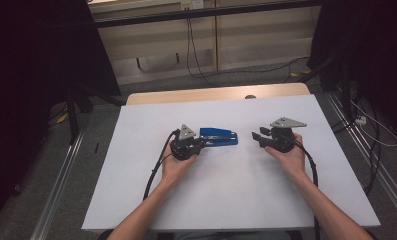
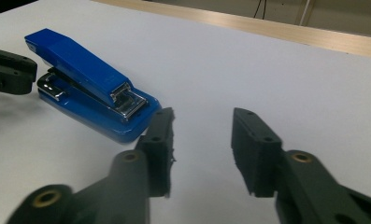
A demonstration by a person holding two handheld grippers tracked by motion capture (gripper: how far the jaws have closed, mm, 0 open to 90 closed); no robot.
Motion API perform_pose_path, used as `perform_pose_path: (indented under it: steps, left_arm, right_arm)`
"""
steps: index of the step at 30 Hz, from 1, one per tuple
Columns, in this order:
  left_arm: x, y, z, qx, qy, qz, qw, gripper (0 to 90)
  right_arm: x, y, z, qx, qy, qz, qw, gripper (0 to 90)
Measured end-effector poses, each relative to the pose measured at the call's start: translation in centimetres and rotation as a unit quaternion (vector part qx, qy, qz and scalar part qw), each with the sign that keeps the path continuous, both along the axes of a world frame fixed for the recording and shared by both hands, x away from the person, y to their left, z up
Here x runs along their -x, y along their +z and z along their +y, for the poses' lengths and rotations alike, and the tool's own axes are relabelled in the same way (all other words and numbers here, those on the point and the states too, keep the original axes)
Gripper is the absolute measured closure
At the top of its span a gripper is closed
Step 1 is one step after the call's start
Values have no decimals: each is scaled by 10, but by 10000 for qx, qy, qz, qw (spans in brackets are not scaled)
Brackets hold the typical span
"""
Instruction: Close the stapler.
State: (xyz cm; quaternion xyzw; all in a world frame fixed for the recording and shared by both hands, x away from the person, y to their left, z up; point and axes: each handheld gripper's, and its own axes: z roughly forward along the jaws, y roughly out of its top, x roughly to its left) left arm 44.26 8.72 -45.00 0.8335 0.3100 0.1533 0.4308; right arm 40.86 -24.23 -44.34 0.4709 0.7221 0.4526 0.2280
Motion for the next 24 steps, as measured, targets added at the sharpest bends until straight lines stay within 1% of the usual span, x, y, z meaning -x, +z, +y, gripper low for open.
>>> perform_pose_path:
  steps: [2, 3, 5, 6, 7, 8, 9, 10, 12, 13, 14, 16, 17, 18, 21, 22, 24]
  left_arm:
    - [2, 1, 0, 68, 45, -35, 10000, 703]
    - [2, 2, 1, 67, 43, -48, 10000, 658]
    - [4, 4, 1, 73, 112, -114, 9998, 531]
    - [4, 5, 1, 108, 102, -138, 9998, 481]
    - [5, 6, 2, 100, 131, -170, 9997, 451]
    - [6, 6, 3, 143, 148, -174, 9996, 416]
    - [6, 7, 4, 113, 167, -203, 9996, 373]
    - [6, 7, 5, 137, 184, -233, 9995, 343]
    - [7, 8, 7, 111, 253, -207, 9994, 288]
    - [7, 8, 7, 132, 266, -190, 9994, 257]
    - [7, 8, 8, 66, 309, -237, 9992, 224]
    - [7, 8, 9, 45, 379, -232, 9990, 153]
    - [7, 9, 10, 82, 385, -260, 9989, 141]
    - [8, 10, 11, 100, 390, -244, 9989, 124]
    - [9, 13, 13, 301, 412, -236, 9984, 74]
    - [10, 14, 13, 323, 373, -218, 9985, 52]
    - [13, 15, 15, 353, 266, -231, 9988, 40]
  right_arm:
    - [1, 0, -1, -37, -16, -14, 10000, 484]
    - [1, 0, -1, -62, -29, 6, 10000, 441]
    - [1, 0, -1, -49, -47, 38, 10000, 375]
    - [1, 0, -1, -48, -74, 61, 9999, 328]
    - [1, -1, 0, -66, -102, 103, 9999, 279]
    - [1, -1, 0, -76, -118, 143, 9998, 241]
    - [2, -1, 0, -83, -130, 158, 9998, 216]
    - [2, -1, 0, -92, -126, 160, 9998, 194]
    - [3, 0, 0, -114, -118, 146, 9998, 157]
    - [3, 0, 0, -126, -119, 134, 9998, 148]
    - [4, 1, 0, -123, -127, 117, 9998, 144]
    - [5, 1, 0, -109, -162, 92, 9998, 117]
    - [6, 2, 0, -88, -163, 86, 9998, 109]
    - [7, 2, 0, -87, -171, 77, 9998, 107]
    - [10, 3, -1, -143, -172, 46, 9997, 73]
    - [11, 4, -1, -121, -171, 26, 9998, 53]
    - [13, 5, -1, -124, -172, -24, 9998, 48]
